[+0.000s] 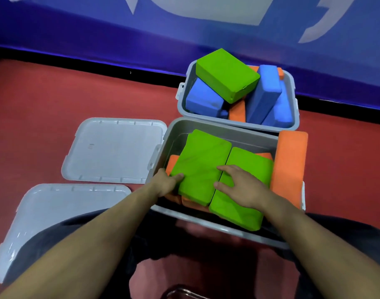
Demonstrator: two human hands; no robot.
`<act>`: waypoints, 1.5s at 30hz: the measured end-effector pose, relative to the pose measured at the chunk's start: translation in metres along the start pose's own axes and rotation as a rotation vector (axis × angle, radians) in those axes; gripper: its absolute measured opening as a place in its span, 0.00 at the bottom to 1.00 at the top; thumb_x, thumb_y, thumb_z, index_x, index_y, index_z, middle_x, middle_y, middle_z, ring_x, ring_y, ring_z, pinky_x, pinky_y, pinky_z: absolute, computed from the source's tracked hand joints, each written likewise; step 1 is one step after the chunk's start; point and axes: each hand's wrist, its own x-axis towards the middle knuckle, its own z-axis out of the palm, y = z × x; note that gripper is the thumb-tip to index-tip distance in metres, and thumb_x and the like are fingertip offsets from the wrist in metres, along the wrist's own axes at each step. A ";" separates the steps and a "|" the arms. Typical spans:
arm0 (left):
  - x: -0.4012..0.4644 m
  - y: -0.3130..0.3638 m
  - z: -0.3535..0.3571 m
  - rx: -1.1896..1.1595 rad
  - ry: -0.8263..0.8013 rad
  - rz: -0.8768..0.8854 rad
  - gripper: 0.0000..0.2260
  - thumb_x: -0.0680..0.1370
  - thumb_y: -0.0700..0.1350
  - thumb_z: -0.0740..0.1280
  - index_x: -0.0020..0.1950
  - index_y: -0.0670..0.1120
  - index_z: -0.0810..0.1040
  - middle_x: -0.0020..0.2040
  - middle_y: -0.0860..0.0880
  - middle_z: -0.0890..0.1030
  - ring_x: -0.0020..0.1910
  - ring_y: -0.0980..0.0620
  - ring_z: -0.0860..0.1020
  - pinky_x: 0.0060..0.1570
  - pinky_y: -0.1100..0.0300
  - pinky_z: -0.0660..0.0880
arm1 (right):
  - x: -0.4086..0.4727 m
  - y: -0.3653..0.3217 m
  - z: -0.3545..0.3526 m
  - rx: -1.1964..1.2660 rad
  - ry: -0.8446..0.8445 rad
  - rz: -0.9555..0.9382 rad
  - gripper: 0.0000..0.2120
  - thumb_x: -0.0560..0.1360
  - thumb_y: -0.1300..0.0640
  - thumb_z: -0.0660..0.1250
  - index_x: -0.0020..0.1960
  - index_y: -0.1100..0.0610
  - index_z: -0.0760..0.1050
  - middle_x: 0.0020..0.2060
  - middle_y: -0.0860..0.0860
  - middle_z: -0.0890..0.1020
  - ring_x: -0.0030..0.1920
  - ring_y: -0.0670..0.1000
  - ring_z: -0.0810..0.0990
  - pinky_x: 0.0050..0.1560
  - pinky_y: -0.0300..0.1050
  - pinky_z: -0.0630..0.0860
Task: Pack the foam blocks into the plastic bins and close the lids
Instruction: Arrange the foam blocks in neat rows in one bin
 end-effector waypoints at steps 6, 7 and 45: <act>0.009 0.003 0.006 -0.346 -0.087 -0.166 0.54 0.57 0.71 0.77 0.71 0.37 0.72 0.65 0.43 0.80 0.59 0.42 0.81 0.62 0.47 0.77 | 0.015 0.000 0.008 0.092 -0.014 0.033 0.35 0.78 0.37 0.66 0.79 0.50 0.62 0.77 0.52 0.68 0.76 0.53 0.67 0.75 0.46 0.63; 0.008 0.007 0.005 -0.388 -0.100 -0.181 0.56 0.55 0.71 0.76 0.74 0.39 0.70 0.67 0.43 0.78 0.62 0.42 0.79 0.64 0.46 0.76 | 0.016 -0.002 0.008 0.126 -0.002 0.033 0.36 0.77 0.37 0.66 0.80 0.49 0.61 0.77 0.51 0.67 0.76 0.52 0.66 0.76 0.46 0.62; -0.031 0.084 -0.045 -0.512 0.398 0.538 0.31 0.63 0.63 0.80 0.60 0.52 0.78 0.53 0.55 0.85 0.52 0.55 0.84 0.55 0.47 0.81 | 0.053 -0.070 -0.043 1.085 0.205 -0.016 0.19 0.84 0.44 0.56 0.68 0.52 0.76 0.64 0.46 0.80 0.65 0.50 0.79 0.65 0.47 0.73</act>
